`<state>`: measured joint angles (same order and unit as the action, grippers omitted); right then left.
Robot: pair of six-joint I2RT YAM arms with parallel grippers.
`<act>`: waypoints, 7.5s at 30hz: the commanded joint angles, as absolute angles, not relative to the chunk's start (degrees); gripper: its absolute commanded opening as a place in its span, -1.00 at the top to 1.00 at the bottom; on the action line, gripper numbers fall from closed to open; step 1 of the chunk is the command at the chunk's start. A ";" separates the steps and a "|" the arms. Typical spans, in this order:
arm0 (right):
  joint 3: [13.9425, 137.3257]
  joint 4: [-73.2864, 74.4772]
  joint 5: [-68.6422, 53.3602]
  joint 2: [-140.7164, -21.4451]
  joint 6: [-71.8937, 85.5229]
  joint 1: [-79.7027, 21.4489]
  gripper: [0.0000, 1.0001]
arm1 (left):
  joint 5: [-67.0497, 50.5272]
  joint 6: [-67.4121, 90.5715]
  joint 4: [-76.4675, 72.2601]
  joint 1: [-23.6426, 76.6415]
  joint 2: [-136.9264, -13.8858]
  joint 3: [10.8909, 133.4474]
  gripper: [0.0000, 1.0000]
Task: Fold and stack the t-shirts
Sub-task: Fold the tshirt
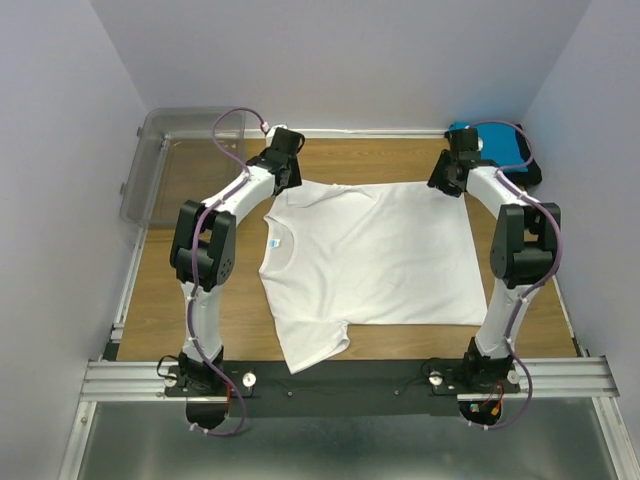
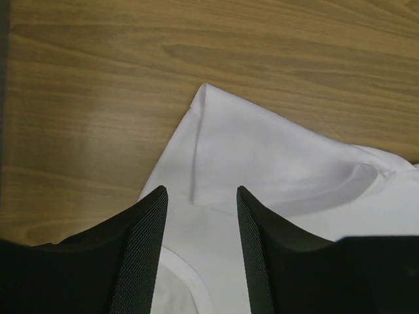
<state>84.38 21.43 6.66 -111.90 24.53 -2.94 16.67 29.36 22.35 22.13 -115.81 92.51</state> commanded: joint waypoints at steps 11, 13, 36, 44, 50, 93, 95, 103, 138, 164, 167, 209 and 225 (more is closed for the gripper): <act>92.11 21.09 3.34 -119.71 24.08 -2.99 -0.07 | 11.25 27.42 26.63 19.86 -127.26 101.16 0.15; 92.28 21.01 3.52 -119.88 24.08 -2.99 -0.07 | 11.25 27.07 26.63 19.51 -128.23 101.34 0.15; 93.25 20.92 3.78 -121.73 23.99 -2.37 -0.07 | 8.35 26.28 27.42 19.16 -130.43 103.53 0.32; 93.43 20.92 3.69 -121.90 24.08 -2.11 -0.08 | 8.26 26.28 28.04 19.25 -128.32 102.92 0.25; 93.78 20.92 3.43 -122.25 24.34 -2.11 -0.08 | 8.09 26.10 28.39 19.25 -127.62 102.22 0.24; 95.09 20.66 3.69 -124.01 24.44 -1.23 -0.08 | 8.96 25.75 30.15 20.21 -127.01 101.43 0.81; 95.80 20.65 4.48 -124.63 24.17 -1.06 -0.08 | 9.23 25.75 29.80 20.21 -126.30 101.43 0.95; 99.49 20.65 7.29 -127.00 22.85 -0.26 -0.08 | 11.16 26.19 30.24 19.87 -122.88 103.01 1.00; 111.53 20.39 1.32 -138.25 18.55 1.49 -0.07 | 12.13 24.87 30.85 13.71 -124.80 106.52 1.00; 111.88 20.48 -0.35 -139.13 17.32 1.49 0.99 | 11.34 24.26 31.55 13.45 -125.59 110.20 1.00; 111.62 20.48 1.21 -138.08 16.96 1.49 0.99 | 11.51 24.26 32.52 13.27 -125.16 111.97 1.00; 84.12 20.48 5.97 -110.13 24.78 1.49 0.99 | 5.45 25.58 31.99 13.80 -98.71 85.09 1.00; 75.85 20.48 12.57 -102.92 26.45 1.49 0.99 | 1.67 27.95 33.05 14.85 -88.60 72.95 1.00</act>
<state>77.76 20.36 8.36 -105.38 25.34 1.48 3.79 27.03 32.69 14.37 -91.92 74.83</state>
